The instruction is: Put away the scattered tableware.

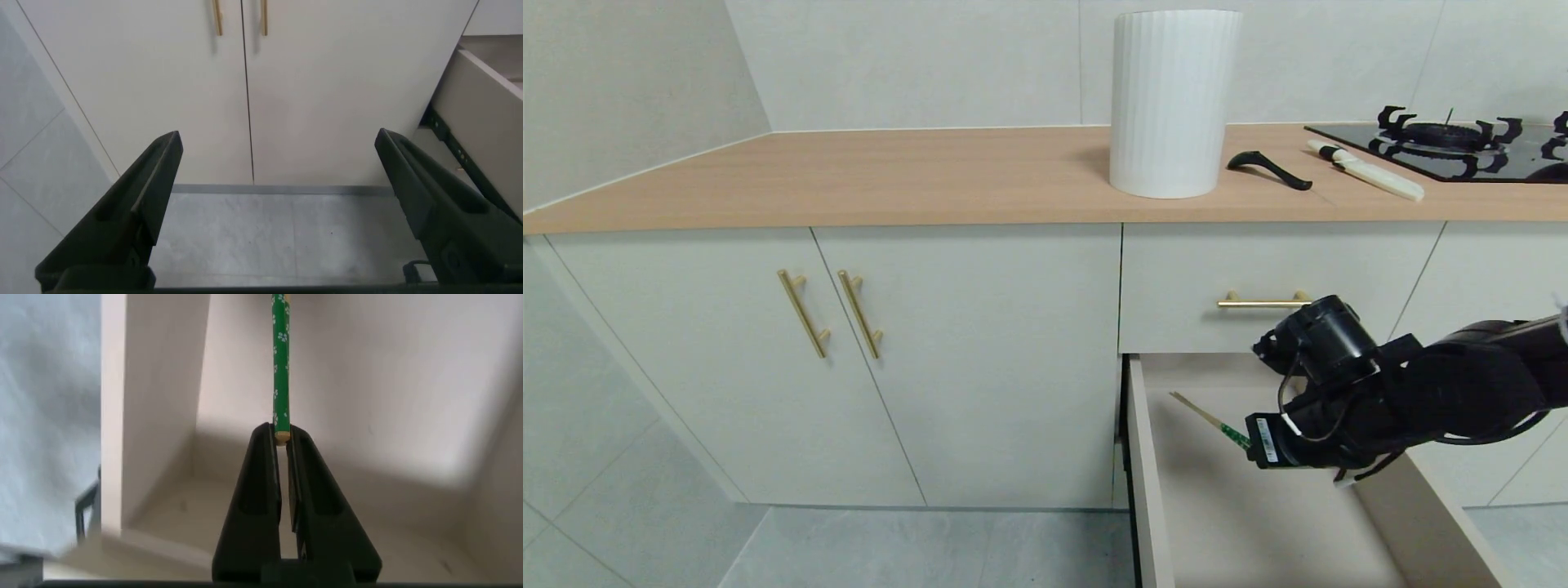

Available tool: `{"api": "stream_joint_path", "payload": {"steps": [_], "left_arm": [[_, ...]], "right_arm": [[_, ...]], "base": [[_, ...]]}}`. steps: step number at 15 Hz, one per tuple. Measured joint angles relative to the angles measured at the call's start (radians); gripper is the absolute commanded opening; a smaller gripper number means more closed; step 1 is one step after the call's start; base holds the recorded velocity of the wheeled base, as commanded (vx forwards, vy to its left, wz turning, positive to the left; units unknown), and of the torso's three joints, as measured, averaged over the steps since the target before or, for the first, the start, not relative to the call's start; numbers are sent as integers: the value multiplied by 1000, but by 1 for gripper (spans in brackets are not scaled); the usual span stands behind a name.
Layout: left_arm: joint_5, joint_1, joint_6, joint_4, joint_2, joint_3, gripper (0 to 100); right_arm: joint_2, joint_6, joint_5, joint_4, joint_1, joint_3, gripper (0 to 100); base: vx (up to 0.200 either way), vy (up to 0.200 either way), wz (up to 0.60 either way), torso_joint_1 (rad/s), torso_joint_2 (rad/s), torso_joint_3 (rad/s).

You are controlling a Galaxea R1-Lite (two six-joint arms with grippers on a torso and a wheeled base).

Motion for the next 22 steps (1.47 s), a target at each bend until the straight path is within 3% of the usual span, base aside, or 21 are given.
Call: {"api": "stream_joint_path", "payload": {"steps": [6, 22], "left_arm": [[0, 0, 0, 0, 0, 0, 100], [0, 0, 0, 0, 0, 0, 100]], "right_arm": [[170, 54, -61, -124, 7, -7, 0], [419, 57, -111, -226, 39, -22, 0]], "base": [[0, 0, 0, 0, 0, 0], [0, 0, 0, 0, 0, 0]]}}
